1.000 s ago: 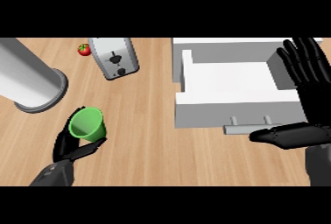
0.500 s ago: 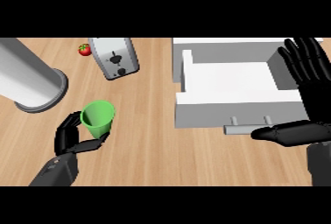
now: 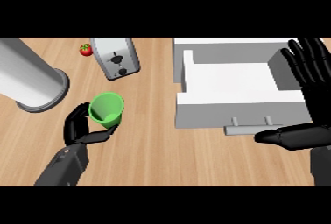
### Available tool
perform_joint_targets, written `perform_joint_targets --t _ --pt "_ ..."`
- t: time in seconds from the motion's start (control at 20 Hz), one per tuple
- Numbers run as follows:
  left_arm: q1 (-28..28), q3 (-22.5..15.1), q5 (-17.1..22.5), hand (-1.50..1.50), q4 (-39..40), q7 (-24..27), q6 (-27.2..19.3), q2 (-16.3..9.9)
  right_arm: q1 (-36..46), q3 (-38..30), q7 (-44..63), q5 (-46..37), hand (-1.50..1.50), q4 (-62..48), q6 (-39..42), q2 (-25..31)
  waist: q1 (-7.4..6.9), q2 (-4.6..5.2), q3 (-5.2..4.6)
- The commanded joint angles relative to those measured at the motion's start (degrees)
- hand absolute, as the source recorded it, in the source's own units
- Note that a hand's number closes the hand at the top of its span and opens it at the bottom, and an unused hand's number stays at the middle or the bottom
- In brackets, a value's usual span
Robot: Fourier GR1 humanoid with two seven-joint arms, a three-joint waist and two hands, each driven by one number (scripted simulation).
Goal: Pick up the cup, place it into the drawer and close the drawer
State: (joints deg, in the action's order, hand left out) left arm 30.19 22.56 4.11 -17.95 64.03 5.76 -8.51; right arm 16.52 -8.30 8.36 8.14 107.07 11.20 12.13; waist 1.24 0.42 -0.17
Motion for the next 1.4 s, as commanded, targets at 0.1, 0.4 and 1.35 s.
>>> perform_joint_targets --t 0.1,0.4,1.35 --pt "5.13 -4.17 -1.83 1.5 -5.28 0.62 5.92 1.14 -1.04 -0.09 1.09 -0.08 -1.5 0.95 0.03 0.32 -0.86 -0.55 0.16" --pt "12.48 -7.68 -1.69 1.5 -15.64 -12.05 0.03 5.68 -2.71 -0.87 -0.76 -1.01 -1.5 -0.21 -0.12 0.27 -1.6 -0.92 0.26" --pt "40.77 -23.81 5.57 1.5 -18.95 -46.42 -21.93 8.51 -2.95 -1.66 -5.73 -1.37 -1.5 -2.8 1.11 0.37 1.09 -0.09 0.23"
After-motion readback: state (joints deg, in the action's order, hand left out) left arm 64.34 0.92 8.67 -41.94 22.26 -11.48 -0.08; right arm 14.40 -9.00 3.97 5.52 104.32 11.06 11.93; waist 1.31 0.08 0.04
